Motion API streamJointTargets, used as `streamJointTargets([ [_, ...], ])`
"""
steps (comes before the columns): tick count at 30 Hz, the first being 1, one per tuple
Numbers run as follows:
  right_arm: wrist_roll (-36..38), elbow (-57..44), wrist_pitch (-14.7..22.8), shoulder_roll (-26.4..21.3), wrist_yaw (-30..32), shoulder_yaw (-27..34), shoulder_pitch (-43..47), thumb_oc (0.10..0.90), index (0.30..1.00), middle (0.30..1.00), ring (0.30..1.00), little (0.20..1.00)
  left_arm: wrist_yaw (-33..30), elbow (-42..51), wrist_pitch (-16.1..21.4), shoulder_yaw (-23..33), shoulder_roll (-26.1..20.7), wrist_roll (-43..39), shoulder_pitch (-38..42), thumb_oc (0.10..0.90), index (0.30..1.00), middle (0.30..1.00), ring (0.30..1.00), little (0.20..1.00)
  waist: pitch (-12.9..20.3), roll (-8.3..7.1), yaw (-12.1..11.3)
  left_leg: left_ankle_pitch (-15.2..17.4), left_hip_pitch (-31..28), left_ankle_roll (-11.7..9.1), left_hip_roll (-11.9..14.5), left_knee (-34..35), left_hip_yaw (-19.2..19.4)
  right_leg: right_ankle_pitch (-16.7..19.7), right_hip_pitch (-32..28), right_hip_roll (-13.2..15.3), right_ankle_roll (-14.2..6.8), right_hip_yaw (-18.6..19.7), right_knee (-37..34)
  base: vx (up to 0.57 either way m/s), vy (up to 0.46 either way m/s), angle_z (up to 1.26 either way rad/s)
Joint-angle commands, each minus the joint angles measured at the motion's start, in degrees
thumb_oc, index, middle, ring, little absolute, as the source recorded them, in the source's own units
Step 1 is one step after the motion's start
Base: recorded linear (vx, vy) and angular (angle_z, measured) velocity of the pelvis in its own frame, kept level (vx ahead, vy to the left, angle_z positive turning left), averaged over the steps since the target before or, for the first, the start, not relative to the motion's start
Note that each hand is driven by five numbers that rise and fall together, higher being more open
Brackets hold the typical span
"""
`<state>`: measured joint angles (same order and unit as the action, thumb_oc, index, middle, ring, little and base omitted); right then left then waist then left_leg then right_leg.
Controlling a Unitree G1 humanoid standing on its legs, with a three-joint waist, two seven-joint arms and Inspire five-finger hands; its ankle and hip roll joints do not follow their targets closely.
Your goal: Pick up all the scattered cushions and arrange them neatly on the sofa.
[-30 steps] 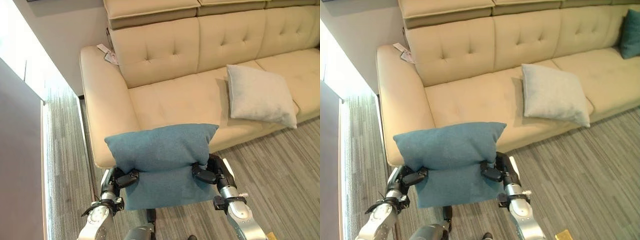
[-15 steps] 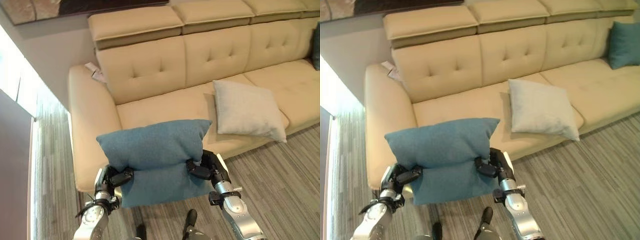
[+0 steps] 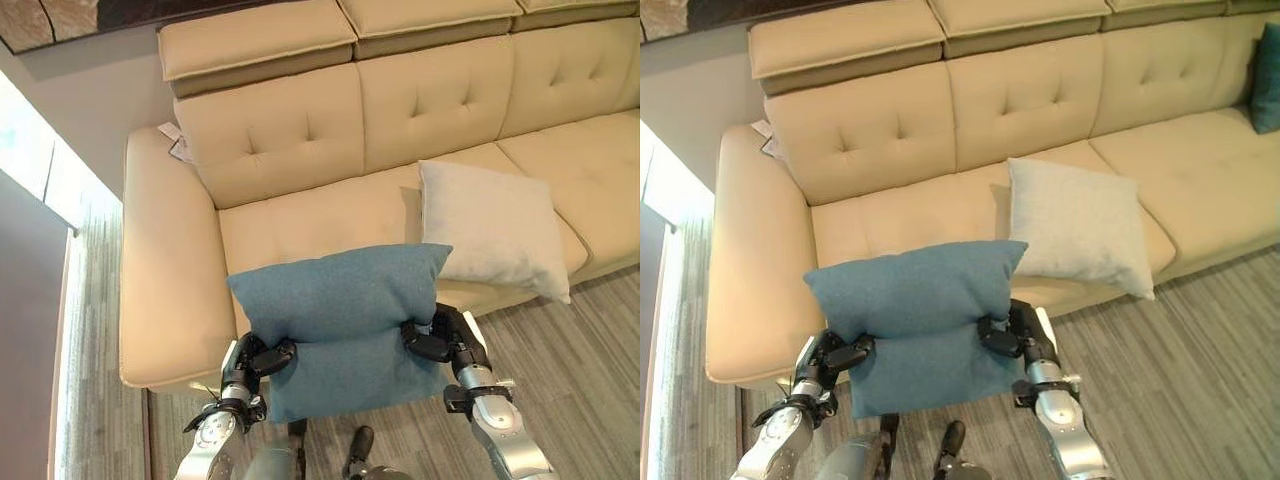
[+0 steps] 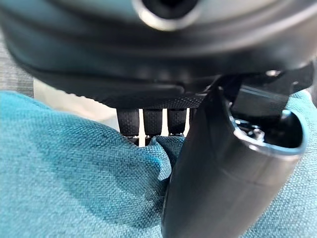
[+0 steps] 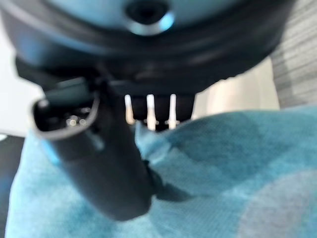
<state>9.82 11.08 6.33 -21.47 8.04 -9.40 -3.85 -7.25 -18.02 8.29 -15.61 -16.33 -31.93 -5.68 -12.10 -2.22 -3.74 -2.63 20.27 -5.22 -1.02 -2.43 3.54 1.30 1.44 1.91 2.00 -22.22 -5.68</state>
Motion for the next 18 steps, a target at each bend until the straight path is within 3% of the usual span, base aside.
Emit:
streamJointTargets([
  [1,1.6,-11.6,8.3,1.6,-0.7,-1.6,6.0,0.4,0.3,0.3,0.3,0.3,4.8,10.4,6.1,-0.8,0.3,0.1,4.7,0.4,0.3,0.3,0.3,0.3,5.2,-0.75,-2.3,-0.1,-3.6,2.3,0.9,0.9,2.5,-6.5,-6.9,0.3,-7.1,3.9,1.6,0.18,0.033,-0.27],
  [5,1.2,-12.0,8.2,2.4,-1.2,-1.8,5.3,0.4,0.3,0.3,0.3,0.3,4.5,10.9,5.8,-0.5,-0.4,0.6,3.8,0.4,0.3,0.3,0.3,0.3,6.6,-1.13,-2.3,-0.9,-5.4,3.1,0.6,0.2,1.7,-8.0,-7.9,0.9,-7.5,4.1,4.1,0.3,0.104,-0.26],
  [8,0.5,-11.7,7.9,3.3,-2.1,-2.0,5.1,0.4,0.3,0.3,0.3,0.3,4.8,11.5,5.7,-0.1,-1.0,0.8,3.6,0.4,0.3,0.3,0.3,0.3,7.1,-1.64,-3.1,1.1,-8.6,4.9,-0.2,-0.1,2.0,-8.6,-7.5,3.2,-8.9,4.7,10.2,0.23,0.163,0.0],
  [11,-0.4,-12.2,7.5,3.6,-2.6,-2.0,5.7,0.4,0.3,0.3,0.3,0.3,4.3,12.4,5.7,0.3,-2.2,0.7,3.6,0.4,0.3,0.3,0.3,0.3,6.1,-1.05,-2.2,2.7,-11.6,7.1,-0.8,-0.2,1.7,-3.4,-1.8,6.8,-11.4,6.0,24.2,0.13,0.173,-0.04],
  [13,-0.5,-12.5,7.9,4.1,-2.7,-1.8,5.7,0.4,0.3,0.3,0.3,0.3,4.2,12.7,6.1,0.3,-2.8,0.9,4.0,0.4,0.3,0.3,0.3,0.3,5.4,-0.07,-0.9,3.1,-13.0,7.7,-0.7,0.4,-0.1,-2.8,2.6,6.2,-11.0,9.2,29.4,0.14,0.105,0.14],
  [14,-0.7,-12.5,8.0,4.2,-2.5,-1.6,5.6,0.4,0.3,0.3,0.3,0.3,4.1,12.5,6.3,0.2,-2.7,1.1,4.3,0.4,0.3,0.3,0.3,0.3,5.2,0.16,-0.3,3.5,-13.8,7.8,-1.0,0.5,-1.2,-3.8,4.1,5.3,-10.4,11.2,29.1,0.21,0.018,0.39],
  [16,-0.9,-12.3,8.1,4.3,-1.9,-1.0,5.6,0.4,0.3,0.3,0.3,0.3,3.9,12.5,6.7,0.2,-2.2,1.1,4.7,0.4,0.3,0.3,0.3,0.3,4.9,0.6,1.0,4.0,-15.4,7.4,-1.1,1.4,-3.7,-5.4,6.4,3.1,-9.4,16.0,21.2,0.21,-0.048,0.68],
  [18,-0.9,-12.5,8.0,4.2,-1.8,-0.8,5.5,0.4,0.3,0.3,0.3,0.3,4.0,12.5,6.9,0.2,-2.0,1.2,4.9,0.4,0.3,0.3,0.3,0.3,5.0,0.42,1.5,4.0,-15.5,7.1,-1.5,1.7,-4.7,-4.4,7.0,2.8,-9.5,17.7,17.7,0.13,-0.065,0.67],
])
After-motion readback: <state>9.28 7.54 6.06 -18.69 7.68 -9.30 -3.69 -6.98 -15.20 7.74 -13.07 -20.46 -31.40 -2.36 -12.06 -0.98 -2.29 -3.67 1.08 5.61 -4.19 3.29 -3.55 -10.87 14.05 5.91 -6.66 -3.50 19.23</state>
